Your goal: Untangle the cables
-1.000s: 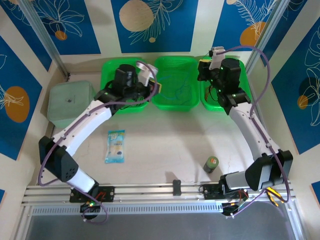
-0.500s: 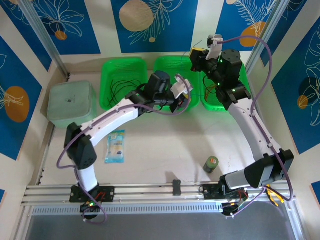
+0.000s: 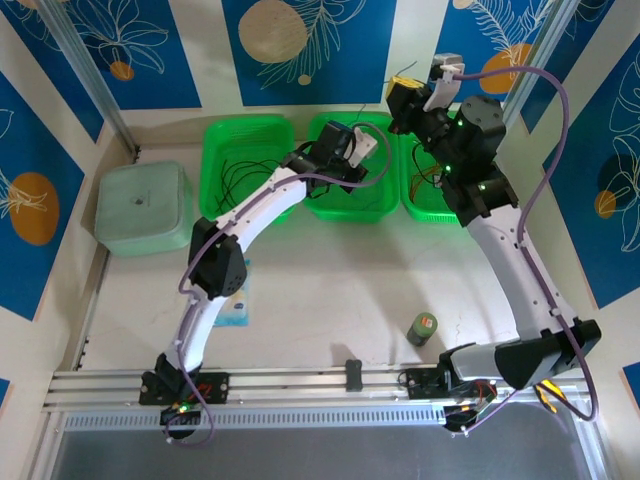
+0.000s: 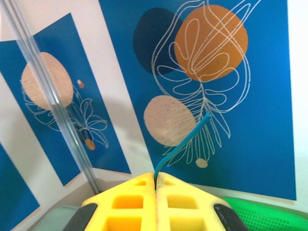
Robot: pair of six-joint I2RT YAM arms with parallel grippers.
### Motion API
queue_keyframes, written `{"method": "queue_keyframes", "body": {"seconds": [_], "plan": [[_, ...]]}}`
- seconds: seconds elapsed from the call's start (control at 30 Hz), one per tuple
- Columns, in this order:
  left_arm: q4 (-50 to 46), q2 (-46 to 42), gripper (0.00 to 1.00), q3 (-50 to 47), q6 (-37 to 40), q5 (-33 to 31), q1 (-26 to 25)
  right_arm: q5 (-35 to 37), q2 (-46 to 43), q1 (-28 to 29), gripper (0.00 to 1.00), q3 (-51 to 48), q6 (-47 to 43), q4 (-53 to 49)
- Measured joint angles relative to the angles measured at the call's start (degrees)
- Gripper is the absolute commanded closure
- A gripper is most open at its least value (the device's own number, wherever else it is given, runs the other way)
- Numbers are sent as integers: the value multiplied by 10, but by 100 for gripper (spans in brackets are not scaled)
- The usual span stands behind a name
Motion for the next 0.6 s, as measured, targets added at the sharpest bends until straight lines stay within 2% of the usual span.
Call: {"method": "queue_keyframes", "body": {"seconds": [0.1, 0.13, 0.2, 0.27, 0.3, 0.37, 0.5, 0.6], "plan": [[-16, 35, 93, 42, 21, -38, 0, 8, 37, -3, 100, -1, 0, 19], [-19, 52, 85, 64, 31, -50, -1, 11, 54, -3, 100, -2, 0, 21], [-21, 76, 62, 91, 46, -64, -1, 18, 83, -6, 100, -3, 0, 21], [-22, 92, 33, 100, 65, -67, -1, 23, 111, -10, 100, -3, 1, 20], [-22, 96, 28, 101, 75, -67, -1, 25, 123, -11, 100, -3, 3, 19], [-26, 103, 20, 101, 91, -67, -1, 29, 147, -16, 100, -1, 7, 17], [-26, 100, 16, 90, 134, -66, -1, 35, 188, -27, 100, 17, 18, 13], [-17, 76, 14, 34, 165, -65, -1, 35, 214, -37, 100, 41, 29, 8]]}}
